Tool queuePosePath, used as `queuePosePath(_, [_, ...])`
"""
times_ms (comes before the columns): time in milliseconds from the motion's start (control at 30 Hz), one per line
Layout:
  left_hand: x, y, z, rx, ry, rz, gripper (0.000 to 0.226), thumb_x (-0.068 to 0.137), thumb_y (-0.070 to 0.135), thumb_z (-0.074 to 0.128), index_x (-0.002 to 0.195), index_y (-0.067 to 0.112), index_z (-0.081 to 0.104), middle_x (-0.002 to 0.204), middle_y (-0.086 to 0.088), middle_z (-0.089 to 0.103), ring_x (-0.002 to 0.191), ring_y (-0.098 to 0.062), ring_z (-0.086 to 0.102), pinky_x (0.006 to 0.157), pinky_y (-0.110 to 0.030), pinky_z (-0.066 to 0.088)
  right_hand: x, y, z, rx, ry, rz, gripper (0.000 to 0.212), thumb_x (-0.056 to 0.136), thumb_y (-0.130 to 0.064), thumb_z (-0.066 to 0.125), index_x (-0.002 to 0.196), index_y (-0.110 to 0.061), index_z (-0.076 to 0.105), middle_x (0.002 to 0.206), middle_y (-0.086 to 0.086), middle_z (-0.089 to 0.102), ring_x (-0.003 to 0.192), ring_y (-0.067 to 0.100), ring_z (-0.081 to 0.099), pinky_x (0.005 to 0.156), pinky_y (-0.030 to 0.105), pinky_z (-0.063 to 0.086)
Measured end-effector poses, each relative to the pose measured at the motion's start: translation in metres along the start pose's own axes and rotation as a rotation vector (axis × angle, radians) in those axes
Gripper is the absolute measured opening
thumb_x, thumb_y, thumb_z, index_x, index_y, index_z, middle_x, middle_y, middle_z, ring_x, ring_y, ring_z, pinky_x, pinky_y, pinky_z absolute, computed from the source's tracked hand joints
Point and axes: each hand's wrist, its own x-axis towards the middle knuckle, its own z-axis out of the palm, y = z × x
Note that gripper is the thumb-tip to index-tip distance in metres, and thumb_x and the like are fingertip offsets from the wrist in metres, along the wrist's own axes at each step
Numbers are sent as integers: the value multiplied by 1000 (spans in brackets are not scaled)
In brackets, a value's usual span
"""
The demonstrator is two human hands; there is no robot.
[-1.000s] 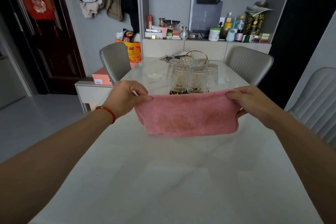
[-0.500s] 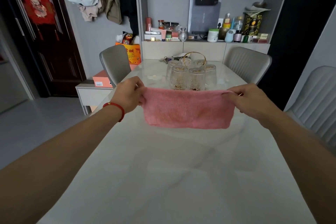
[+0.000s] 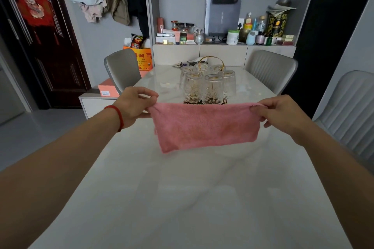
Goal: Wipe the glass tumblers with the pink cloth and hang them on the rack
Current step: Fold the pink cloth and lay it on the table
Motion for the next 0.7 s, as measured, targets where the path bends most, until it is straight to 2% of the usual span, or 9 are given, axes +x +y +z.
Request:
queuePosePath(133, [6, -2, 5, -270, -81, -221, 16, 106, 2, 52, 112, 6, 67, 89, -10, 57, 79, -20, 56, 69, -36, 55, 2, 3, -3, 4, -8, -10, 12, 95, -21, 72, 88, -24, 81, 79, 6, 77, 73, 21, 71, 70, 35, 60])
queuePosePath(233, [13, -9, 8, -171, -31, -184, 18, 107, 4, 53, 100, 5, 69, 101, -14, 61, 85, -22, 61, 69, -33, 58, 1, 5, -3, -88, -2, -65, 12, 96, -22, 72, 89, -22, 81, 63, -1, 70, 52, 2, 60, 58, 26, 49])
queuePosePath(300, [13, -11, 11, 43, -12, -62, 19, 106, 7, 56, 94, 7, 71, 98, -14, 65, 82, -22, 62, 62, -30, 57, 1, 8, -2, -104, -8, -76, 10, 97, -22, 72, 93, -23, 81, 65, -1, 70, 44, 2, 53, 53, 25, 47])
queuePosePath(367, [12, -10, 13, 348, 3, 111, 21, 104, 11, 59, 89, 12, 74, 84, -7, 69, 69, -21, 59, 57, -30, 52, 2, 12, -2, -54, -11, -50, 9, 97, -23, 72, 96, -23, 81, 74, 8, 74, 49, 12, 54, 52, 30, 48])
queuePosePath(467, [9, -6, 13, 478, -117, 232, 22, 103, 19, 63, 85, 15, 76, 57, 9, 60, 50, -14, 43, 47, -24, 41, 6, 23, -2, 40, 37, 21, 13, 98, -22, 71, 94, -14, 80, 66, 10, 69, 52, 22, 53, 51, 33, 48])
queuePosePath(500, [10, -3, 11, 519, -137, 273, 24, 103, 22, 63, 83, 17, 75, 58, 9, 61, 48, -13, 43, 45, -23, 40, 8, 26, -2, 73, 43, 36, 15, 98, -21, 70, 92, -11, 80, 62, 11, 66, 51, 24, 52, 51, 34, 47])
queuePosePath(567, [14, 1, 11, 638, -99, 390, 25, 102, 28, 63, 81, 18, 75, 71, 2, 68, 51, -10, 49, 49, -19, 42, 12, 29, -4, 121, 53, 41, 15, 98, -18, 71, 89, -10, 79, 64, 16, 69, 53, 29, 57, 58, 38, 51])
queuePosePath(633, [19, 7, 10, 682, 37, 553, 24, 102, 26, 65, 87, 13, 77, 84, -1, 73, 66, -11, 60, 63, -23, 47, 12, 27, -6, 213, 70, 16, 13, 98, -15, 71, 91, -9, 79, 77, 16, 76, 65, 29, 71, 71, 38, 61])
queuePosePath(700, [11, 10, 10, 668, 153, 764, 23, 101, 23, 65, 92, 7, 78, 86, -4, 75, 76, -20, 66, 71, -28, 45, 0, 23, -11, 290, 46, -41, 12, 98, -11, 69, 97, -5, 79, 86, 14, 79, 80, 27, 77, 80, 34, 65])
